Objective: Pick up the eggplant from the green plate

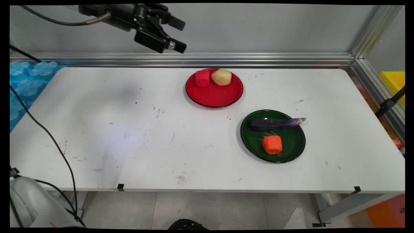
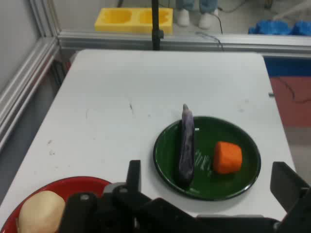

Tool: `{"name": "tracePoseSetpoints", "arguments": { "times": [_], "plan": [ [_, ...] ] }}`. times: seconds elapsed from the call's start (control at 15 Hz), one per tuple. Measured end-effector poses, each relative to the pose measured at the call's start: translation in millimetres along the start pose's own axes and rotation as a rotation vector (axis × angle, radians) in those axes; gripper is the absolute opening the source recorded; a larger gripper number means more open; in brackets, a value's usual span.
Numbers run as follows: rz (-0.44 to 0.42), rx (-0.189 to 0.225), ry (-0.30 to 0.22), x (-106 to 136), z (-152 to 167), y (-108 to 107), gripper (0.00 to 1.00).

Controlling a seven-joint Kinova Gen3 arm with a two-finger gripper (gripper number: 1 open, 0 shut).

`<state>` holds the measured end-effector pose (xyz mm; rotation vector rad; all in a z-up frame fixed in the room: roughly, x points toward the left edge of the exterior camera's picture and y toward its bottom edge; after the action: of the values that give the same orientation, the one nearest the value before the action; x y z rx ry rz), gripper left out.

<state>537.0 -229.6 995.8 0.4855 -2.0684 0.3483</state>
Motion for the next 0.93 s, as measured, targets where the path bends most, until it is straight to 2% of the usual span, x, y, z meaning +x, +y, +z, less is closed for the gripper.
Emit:
{"name": "tracePoseSetpoints", "arguments": {
  "times": [0.33,0.93],
  "plan": [
    [0.038,-0.014,-0.048,7.9,37.6,-2.2,1.00],
    [0.040,-0.042,-0.114,15.9,115.9,7.8,1.00]
  ]
}}
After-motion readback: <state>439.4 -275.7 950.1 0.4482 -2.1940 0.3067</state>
